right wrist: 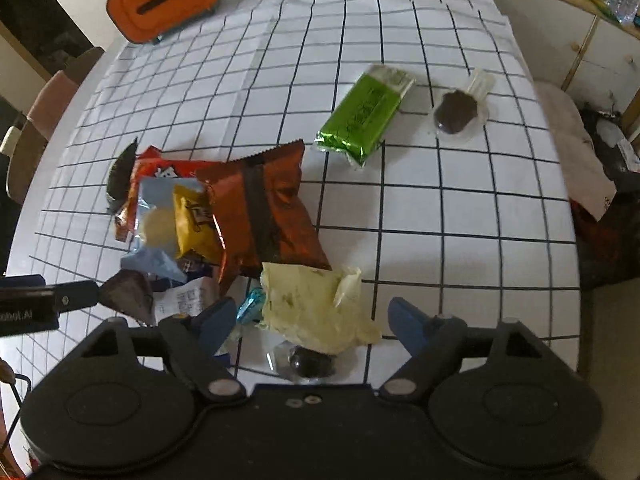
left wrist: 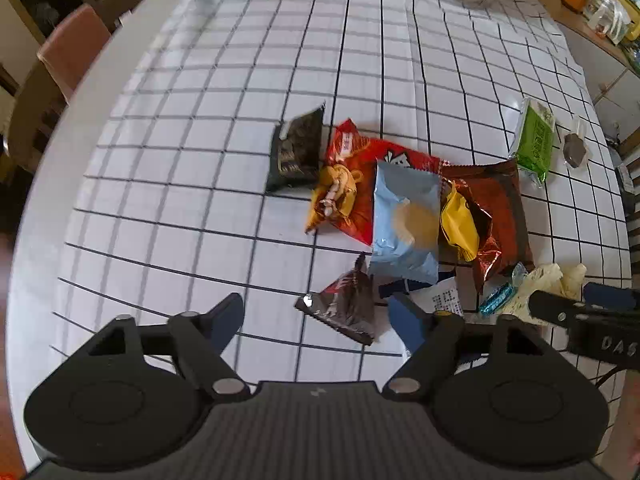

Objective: Organize snacks
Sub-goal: 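Lower the right tool onto the pale yellow packet and close it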

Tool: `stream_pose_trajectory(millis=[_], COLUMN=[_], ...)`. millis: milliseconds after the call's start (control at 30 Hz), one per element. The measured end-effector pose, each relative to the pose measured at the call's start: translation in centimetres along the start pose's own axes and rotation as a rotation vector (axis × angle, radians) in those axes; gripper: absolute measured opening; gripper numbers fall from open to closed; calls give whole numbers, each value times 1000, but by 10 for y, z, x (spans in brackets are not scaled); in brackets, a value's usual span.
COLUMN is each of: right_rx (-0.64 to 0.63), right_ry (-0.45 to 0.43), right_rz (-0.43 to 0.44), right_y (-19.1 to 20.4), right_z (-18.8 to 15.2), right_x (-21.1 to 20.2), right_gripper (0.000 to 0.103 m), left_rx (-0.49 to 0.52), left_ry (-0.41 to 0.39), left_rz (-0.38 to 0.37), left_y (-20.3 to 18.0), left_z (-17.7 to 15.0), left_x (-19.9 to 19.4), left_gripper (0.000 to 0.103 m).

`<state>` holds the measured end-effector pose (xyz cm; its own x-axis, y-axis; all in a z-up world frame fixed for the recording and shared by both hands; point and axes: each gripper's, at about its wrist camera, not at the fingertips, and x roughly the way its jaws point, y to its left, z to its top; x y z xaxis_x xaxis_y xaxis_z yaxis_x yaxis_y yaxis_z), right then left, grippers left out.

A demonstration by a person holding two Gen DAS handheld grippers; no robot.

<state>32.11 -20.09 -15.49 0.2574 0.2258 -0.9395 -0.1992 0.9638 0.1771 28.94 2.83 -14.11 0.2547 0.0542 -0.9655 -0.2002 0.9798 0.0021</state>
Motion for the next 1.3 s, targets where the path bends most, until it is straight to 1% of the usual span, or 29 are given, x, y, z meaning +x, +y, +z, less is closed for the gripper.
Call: stream_pose_trajectory(millis=[67,233,300,367,533,567,600,667,833,900,1067,1133,1300], right_rx=[-7,4,15,22,17,16,14,7,-5,-7,-13,-9,-8], right_ry=[9,25,29,33,35,35,35,36,26,20,17,15,8], right_rz=[-13,-25,-20,-9,-8,-10,-12,-13,-12,-2,7,9,11], right_y=[1,-2,-5,-5,-6,-6,-6,-5,-5,-5,-6,-7,-10], right_z=[1,3,2,2,-1,-1,-1,-2,-2,-3,-5,-6,-10], right_x=[8,20,22,24,26,26,26,26,25,23,21,20,14], right_gripper=[80,76,75,71,66,65,65,60,56,53,52,51,51], left_rx=[-12,-31,-35,-39,-50,-55,-61,-69,-68,-75,-96,-103,-111], left_ry=[21,60,80,97,113,113,114,121,108,105,95,90,77], left_rz=[-8,-32,-44,-55,-72,-73,-76,-84,-97,-102,-123,-129,-116], left_y=[0,-1,-2,-2,-1,0,1,3,1,1,11,16,23], left_z=[3,7,7,7,5,5,5,5,5,6,5,4,4], left_x=[10,30,37,43,52,54,56,60,61,61,55,55,53], left_gripper=[72,71,65,62,56,51,50,49,47,43,37,36,34])
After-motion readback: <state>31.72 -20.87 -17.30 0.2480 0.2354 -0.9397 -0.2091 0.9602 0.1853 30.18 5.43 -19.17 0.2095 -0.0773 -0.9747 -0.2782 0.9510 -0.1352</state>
